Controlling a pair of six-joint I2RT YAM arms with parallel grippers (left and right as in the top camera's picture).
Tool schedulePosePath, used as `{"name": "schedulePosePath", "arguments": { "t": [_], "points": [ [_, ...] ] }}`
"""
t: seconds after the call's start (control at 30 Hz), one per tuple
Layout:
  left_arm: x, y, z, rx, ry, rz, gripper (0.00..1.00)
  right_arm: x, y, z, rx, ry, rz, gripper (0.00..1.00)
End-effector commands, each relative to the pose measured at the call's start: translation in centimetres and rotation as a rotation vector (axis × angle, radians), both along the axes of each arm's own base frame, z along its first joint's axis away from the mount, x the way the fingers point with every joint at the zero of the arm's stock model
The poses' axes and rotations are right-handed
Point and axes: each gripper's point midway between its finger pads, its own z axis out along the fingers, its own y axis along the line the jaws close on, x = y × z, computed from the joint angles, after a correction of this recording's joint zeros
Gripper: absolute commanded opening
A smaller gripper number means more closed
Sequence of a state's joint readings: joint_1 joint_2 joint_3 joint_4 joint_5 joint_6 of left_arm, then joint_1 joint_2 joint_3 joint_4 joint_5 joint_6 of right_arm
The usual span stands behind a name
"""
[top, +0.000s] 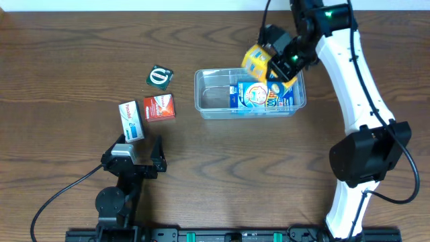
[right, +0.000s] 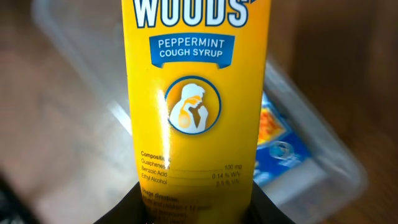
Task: Pack container
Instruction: 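Carry the yellow box left over the container and lower it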
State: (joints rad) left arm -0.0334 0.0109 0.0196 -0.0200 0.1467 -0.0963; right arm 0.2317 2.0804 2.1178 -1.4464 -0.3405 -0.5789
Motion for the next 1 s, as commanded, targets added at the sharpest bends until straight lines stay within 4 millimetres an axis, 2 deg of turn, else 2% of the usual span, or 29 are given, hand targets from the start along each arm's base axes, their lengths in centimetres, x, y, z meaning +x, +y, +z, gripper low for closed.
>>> {"name": "schedulePosePath", "arguments": {
  "t": [0.0,0.23,0.43,0.67,0.97],
  "points": [
    [-0.1,-0.1,-1.5,0.010,0.044,-0.008,0.98,-1.3,1.8,3.2,0.117,-0.070,0.157,0.27],
    [-0.1,-0.1,-1.5,0.010,0.044,-0.008,0.98,-2.6,2.2,3.3,0.151,-0.058,0.259,0.22],
    [-0.1,-0.1,-1.5,0.010,0.044,-0.008,0.98,-2.3,2.4,2.7,0.158,-0.058,0.275,0.25],
    [-0.1,-0.1,-1.5,0.010,0.044,-0.008,0.98,-1.1,0.7,0.6,0.088,-0.029,0.237,0.30],
    [-0.1,-0.1,-1.5,0.010,0.044,-0.008,0.98,-0.2,-0.1,-4.3,0.015,0.079,0.204,0.33]
  ]
}}
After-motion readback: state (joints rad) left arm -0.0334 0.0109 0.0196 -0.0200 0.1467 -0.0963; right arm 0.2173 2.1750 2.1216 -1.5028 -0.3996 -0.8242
